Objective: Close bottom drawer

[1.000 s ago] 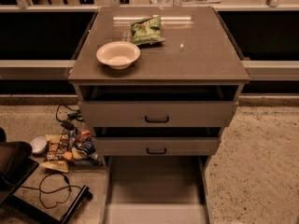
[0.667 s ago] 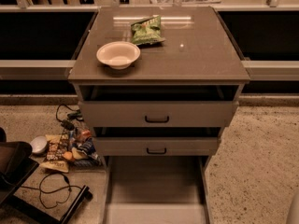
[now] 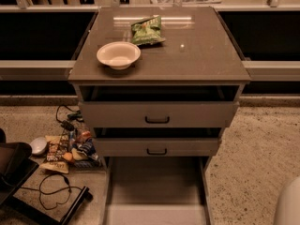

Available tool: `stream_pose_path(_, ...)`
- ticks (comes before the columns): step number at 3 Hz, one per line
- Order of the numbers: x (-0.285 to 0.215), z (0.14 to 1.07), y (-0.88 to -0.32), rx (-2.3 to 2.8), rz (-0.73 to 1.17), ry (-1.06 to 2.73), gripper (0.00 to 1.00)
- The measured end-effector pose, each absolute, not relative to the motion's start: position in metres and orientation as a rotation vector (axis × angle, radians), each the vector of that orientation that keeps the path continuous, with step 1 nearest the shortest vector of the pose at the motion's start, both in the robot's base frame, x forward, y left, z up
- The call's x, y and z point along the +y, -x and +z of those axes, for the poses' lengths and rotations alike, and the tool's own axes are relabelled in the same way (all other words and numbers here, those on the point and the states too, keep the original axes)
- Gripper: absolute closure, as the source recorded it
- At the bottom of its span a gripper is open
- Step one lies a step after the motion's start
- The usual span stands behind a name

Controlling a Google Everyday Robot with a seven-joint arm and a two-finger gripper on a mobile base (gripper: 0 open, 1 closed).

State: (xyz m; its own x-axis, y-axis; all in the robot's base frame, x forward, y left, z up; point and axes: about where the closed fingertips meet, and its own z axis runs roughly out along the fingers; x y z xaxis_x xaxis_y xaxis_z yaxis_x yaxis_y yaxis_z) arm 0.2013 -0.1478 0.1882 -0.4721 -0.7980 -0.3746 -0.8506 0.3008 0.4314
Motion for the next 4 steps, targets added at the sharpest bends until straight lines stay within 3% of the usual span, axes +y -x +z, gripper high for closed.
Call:
stream_pose_path(3,-0.11,0.15,-0.313,2.175,0.831,1.672,1.0)
stream_pose_path(4,-0.11,0.15,-0.313,2.175,0.831,1.672,1.0)
